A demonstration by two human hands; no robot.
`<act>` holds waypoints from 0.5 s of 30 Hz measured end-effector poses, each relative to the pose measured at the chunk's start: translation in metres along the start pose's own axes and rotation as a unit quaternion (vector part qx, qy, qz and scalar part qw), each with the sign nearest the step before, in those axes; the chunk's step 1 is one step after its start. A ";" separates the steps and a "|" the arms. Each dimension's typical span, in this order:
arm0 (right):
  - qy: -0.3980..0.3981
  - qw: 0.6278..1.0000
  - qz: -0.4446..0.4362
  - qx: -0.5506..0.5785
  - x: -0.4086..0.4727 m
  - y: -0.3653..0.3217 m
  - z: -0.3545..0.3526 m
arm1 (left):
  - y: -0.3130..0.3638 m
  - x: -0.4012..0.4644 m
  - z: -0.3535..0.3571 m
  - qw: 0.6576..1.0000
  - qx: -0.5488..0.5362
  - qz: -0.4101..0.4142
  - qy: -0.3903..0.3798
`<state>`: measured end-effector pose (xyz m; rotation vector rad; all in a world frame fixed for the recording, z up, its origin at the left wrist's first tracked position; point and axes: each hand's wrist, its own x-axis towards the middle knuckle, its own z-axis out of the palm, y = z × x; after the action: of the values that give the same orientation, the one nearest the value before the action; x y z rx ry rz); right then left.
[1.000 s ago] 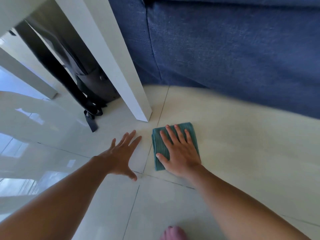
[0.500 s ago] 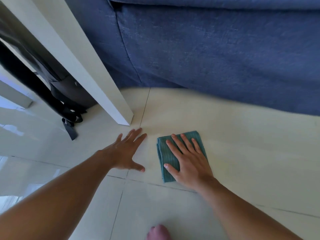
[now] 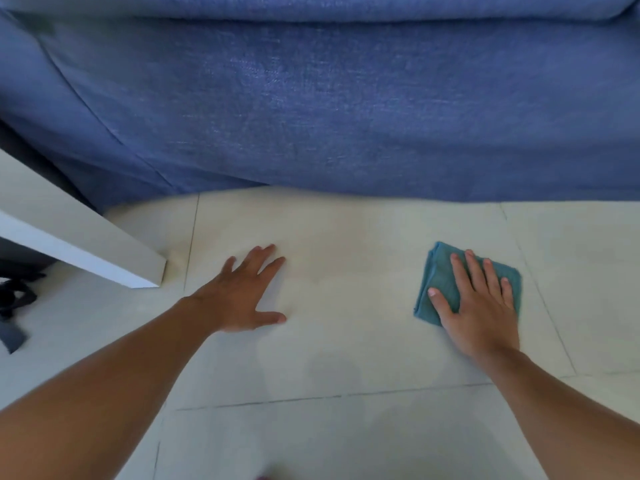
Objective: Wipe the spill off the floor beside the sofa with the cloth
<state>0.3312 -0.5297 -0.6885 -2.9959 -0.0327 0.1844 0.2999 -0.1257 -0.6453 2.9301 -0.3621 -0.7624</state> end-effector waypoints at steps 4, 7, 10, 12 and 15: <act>-0.007 0.999 0.033 -0.002 0.022 -0.019 0.000 | -0.015 -0.018 0.005 1.000 -0.008 -0.020 0.000; -0.017 1.000 -0.001 -0.013 0.045 -0.051 0.001 | -0.030 -0.047 0.014 0.998 -0.023 -0.050 -0.005; -0.033 0.996 -0.073 -0.028 0.067 -0.100 0.005 | -0.044 -0.081 0.024 0.996 -0.035 -0.082 -0.011; -0.043 0.991 -0.119 -0.033 0.073 -0.138 0.009 | -0.051 -0.100 0.030 0.993 -0.044 -0.105 -0.017; -0.054 0.978 -0.199 -0.032 0.064 -0.196 0.018 | -0.056 -0.126 0.038 0.986 -0.068 -0.149 -0.020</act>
<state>0.3902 -0.3311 -0.6859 -2.9598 -0.6533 0.3038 0.1859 -0.0406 -0.6271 2.8753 0.1271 -0.8441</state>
